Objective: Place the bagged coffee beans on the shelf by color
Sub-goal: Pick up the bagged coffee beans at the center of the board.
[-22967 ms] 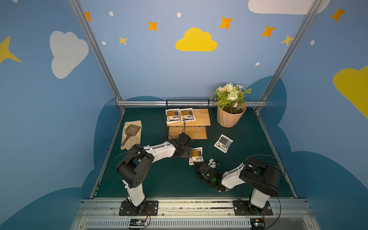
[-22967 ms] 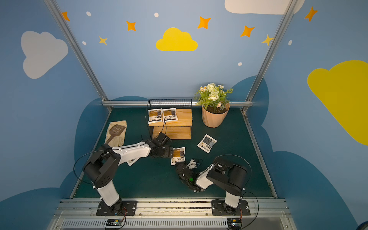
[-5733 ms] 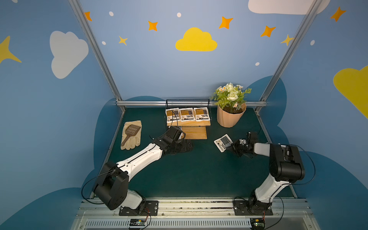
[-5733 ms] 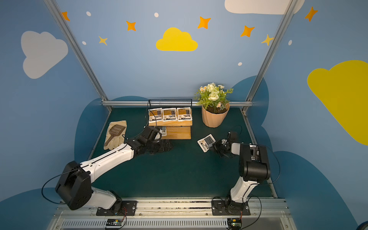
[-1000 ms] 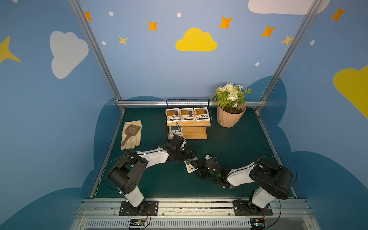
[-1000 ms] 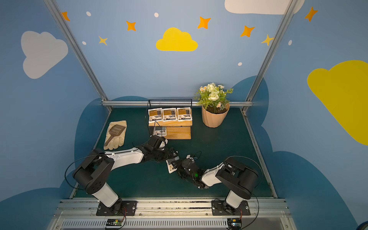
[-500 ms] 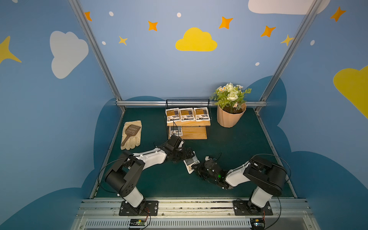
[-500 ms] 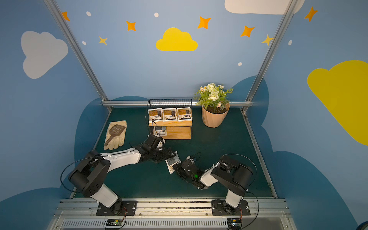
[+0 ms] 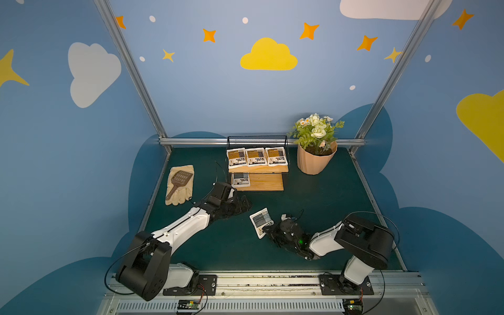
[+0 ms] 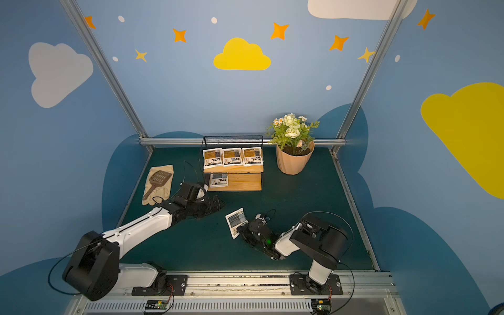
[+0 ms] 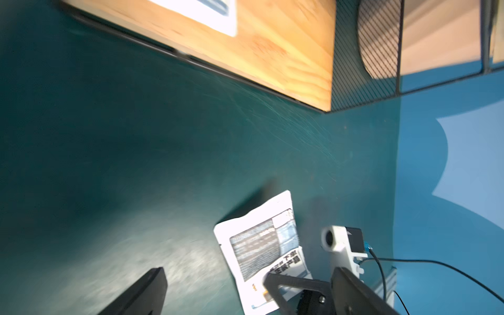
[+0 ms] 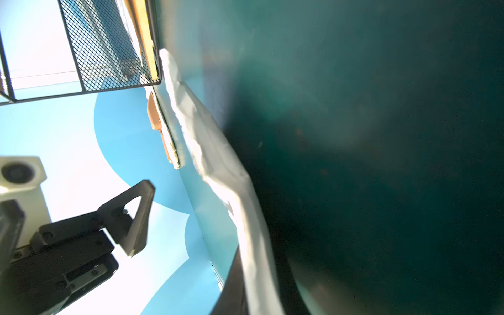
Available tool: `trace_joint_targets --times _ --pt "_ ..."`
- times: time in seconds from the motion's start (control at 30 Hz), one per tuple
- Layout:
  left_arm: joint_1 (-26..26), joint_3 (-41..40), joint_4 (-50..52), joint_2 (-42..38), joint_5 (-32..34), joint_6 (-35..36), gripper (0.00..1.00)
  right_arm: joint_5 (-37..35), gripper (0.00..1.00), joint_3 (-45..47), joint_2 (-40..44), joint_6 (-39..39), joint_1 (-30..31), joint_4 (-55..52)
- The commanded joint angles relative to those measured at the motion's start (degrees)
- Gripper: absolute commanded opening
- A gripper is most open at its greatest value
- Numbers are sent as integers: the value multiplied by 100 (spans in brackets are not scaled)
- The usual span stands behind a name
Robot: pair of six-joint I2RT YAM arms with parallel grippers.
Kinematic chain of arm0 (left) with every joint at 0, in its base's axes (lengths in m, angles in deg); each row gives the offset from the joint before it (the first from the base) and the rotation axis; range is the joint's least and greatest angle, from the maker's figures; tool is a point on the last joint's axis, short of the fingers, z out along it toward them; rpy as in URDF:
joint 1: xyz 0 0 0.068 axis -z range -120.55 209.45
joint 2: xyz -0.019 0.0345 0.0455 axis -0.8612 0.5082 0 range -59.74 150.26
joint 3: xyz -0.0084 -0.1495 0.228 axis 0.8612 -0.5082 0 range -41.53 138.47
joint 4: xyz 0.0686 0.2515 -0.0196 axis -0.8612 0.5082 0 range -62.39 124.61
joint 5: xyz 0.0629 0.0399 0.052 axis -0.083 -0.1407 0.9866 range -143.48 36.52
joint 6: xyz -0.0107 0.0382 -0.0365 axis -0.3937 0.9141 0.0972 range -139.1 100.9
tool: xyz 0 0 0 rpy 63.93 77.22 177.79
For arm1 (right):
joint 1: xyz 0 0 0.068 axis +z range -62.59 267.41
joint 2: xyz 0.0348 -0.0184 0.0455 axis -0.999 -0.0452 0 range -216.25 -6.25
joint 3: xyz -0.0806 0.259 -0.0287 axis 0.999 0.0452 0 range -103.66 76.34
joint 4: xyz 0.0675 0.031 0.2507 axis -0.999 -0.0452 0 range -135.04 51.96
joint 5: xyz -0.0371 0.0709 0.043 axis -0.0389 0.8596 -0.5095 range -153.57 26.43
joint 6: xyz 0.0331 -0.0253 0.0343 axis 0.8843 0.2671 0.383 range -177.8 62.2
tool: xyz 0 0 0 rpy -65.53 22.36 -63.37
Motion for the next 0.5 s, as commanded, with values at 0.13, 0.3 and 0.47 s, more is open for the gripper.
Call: trace_joint_targets --times 0.13,0.3,0.47 --pt "-386 -338 877 -1098 413 14 100 -114 0 129 358 -96 50 -881" --pt "-551 -593 1166 -1761 485 -49 100 -291 0 78 642 -53 33 -882" --pt "-624 -749 1354 -2099 383 -54 100 -612 0 35 945 102 -21 -937"
